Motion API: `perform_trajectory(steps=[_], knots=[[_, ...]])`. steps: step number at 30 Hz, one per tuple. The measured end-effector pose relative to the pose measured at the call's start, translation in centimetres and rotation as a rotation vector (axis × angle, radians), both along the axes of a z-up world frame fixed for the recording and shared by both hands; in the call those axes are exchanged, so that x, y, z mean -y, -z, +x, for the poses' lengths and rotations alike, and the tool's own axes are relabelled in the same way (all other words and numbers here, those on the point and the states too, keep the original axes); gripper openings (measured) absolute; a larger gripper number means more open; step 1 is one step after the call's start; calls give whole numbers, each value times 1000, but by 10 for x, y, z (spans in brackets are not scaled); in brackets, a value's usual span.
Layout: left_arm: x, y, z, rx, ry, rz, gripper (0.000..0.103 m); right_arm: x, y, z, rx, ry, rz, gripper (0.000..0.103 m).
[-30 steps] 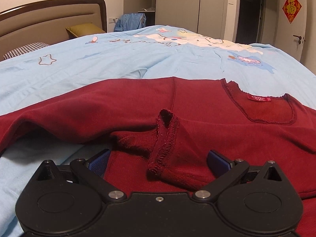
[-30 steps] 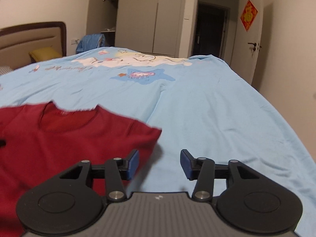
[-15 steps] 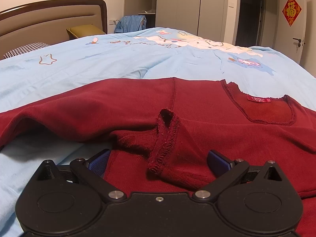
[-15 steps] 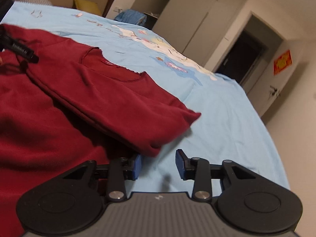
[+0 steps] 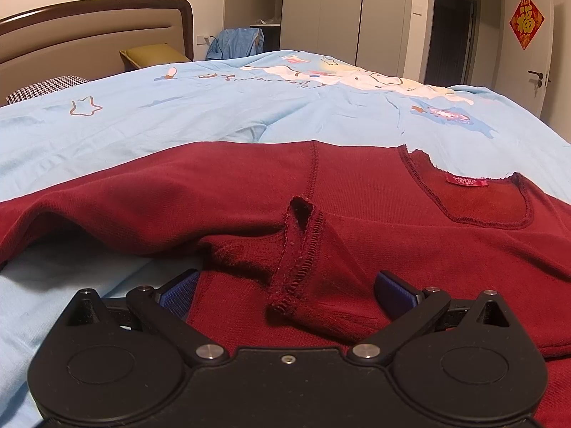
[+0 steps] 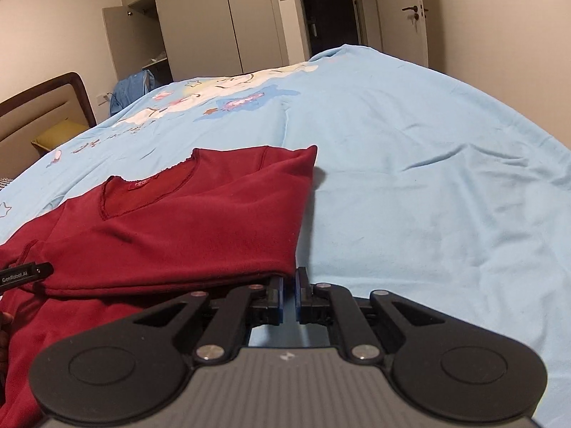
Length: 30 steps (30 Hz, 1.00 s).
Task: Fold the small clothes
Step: 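Move the left tool to the other sleeve cuff and grasp it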
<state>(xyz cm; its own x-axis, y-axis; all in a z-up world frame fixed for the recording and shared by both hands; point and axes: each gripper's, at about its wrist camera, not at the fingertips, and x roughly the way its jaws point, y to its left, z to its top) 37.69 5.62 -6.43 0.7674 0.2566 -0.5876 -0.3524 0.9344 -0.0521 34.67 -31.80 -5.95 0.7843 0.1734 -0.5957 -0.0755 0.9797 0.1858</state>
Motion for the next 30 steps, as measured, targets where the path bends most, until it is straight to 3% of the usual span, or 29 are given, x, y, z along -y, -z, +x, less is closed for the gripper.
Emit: perform_trajectory(steps=[3,8,9,13,17,20,26,30], knots=[[-3,-7,-3,-8,18,-26,103,7,-4,1,-2,11,14,15],[-4,-25,-25,-17,35,-67,102,12,-14,-17,23,13,-11,45],[-4,-30,-31,-13,39,-65,102,12,-16,-22,28,10,-17,48],[-10,-50,-64,19,35,-38,102,6,-26,-45,56,-18,-24,76],[-33,-69,-99,44,-18,-36,103,-13,-35,-69,81,-80,-37,96],[-63,-80,-126,58,-94,-68,103,-29,-41,-89,95,-139,-19,103],[-129,-90,-174,91,-268,-75,103,-70,-47,-125,117,-263,-28,103],[-176,-81,-202,139,-421,-130,102,-92,-46,-144,106,-304,-34,103]])
